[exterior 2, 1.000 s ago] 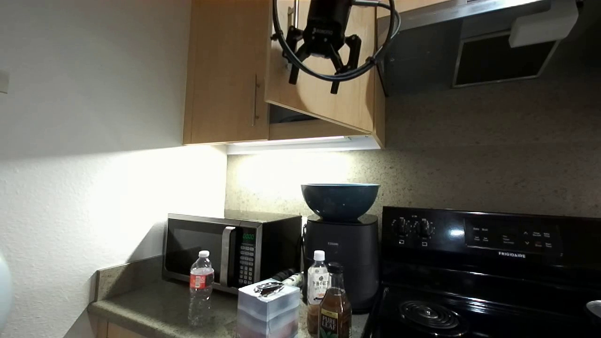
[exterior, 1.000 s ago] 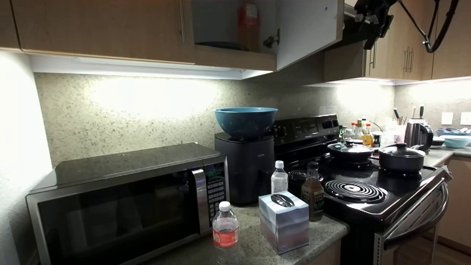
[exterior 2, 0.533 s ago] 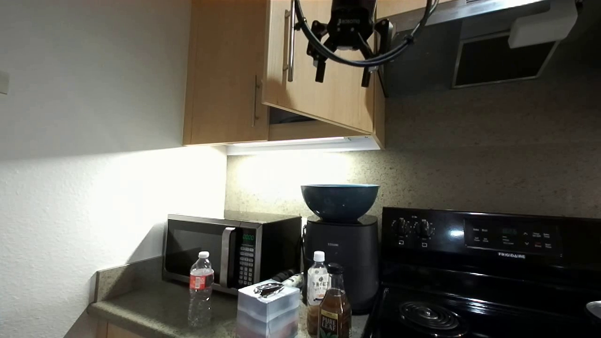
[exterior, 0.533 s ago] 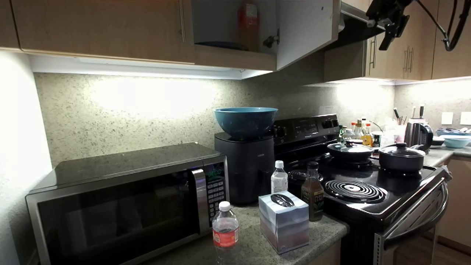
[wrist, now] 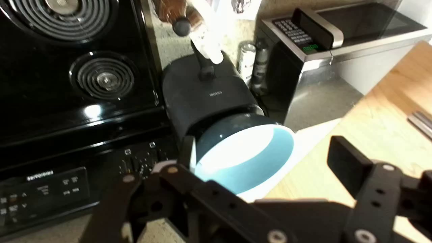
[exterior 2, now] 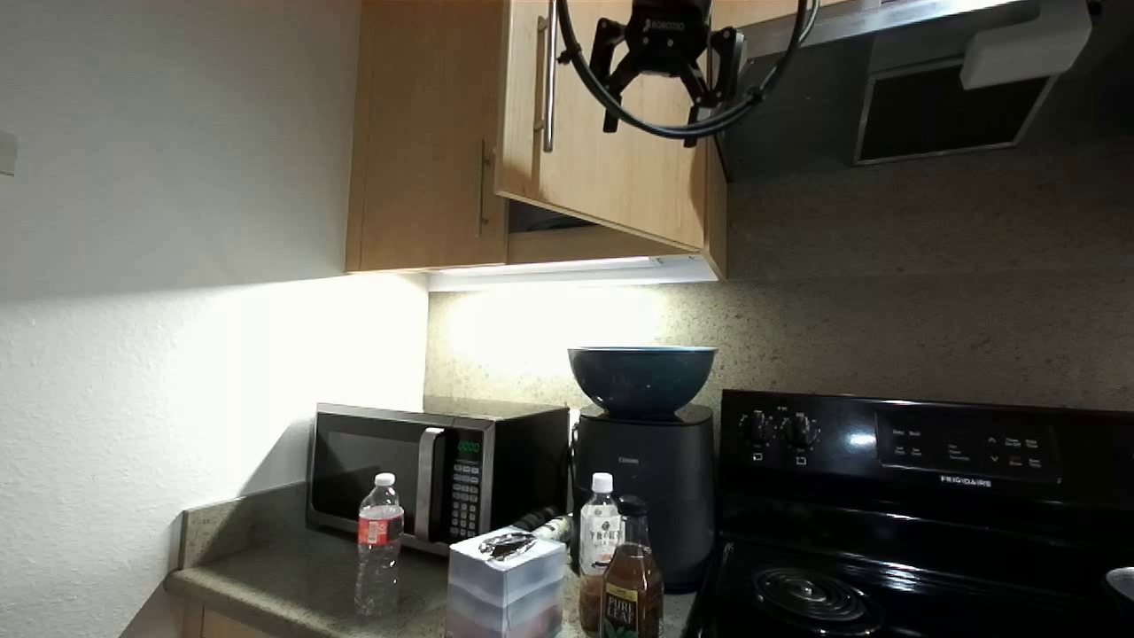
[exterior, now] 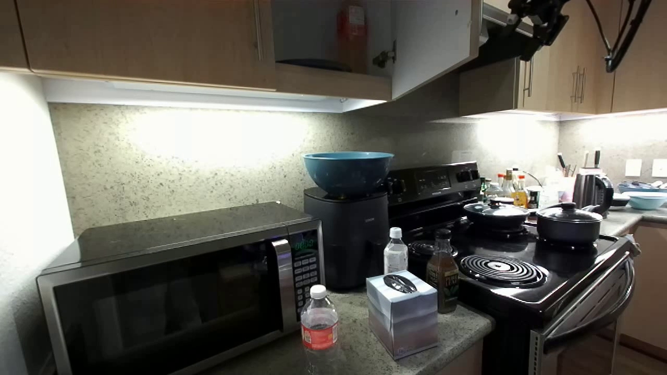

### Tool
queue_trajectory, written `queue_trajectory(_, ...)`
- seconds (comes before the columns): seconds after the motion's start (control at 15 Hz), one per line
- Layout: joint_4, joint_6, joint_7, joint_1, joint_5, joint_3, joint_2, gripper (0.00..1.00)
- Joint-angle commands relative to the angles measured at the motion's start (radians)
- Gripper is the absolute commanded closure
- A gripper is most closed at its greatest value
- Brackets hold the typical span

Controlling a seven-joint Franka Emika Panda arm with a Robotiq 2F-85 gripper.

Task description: Close the drawer

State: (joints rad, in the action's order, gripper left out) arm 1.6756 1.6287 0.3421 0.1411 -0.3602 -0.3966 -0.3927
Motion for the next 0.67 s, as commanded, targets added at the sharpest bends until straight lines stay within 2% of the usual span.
queue_trajectory(0.0,-0.028,0.107,0.078,-0.038,-0.11,-0.011,0.024,0.0)
queue_trajectory(0.27,-0.048,0.146,0.133,-0.09,-0.237,-0.022,0.049,0.0)
queue_trajectory(0.6,-0.077,0.093,0.216,-0.115,-0.38,-0.022,0.092,0.0)
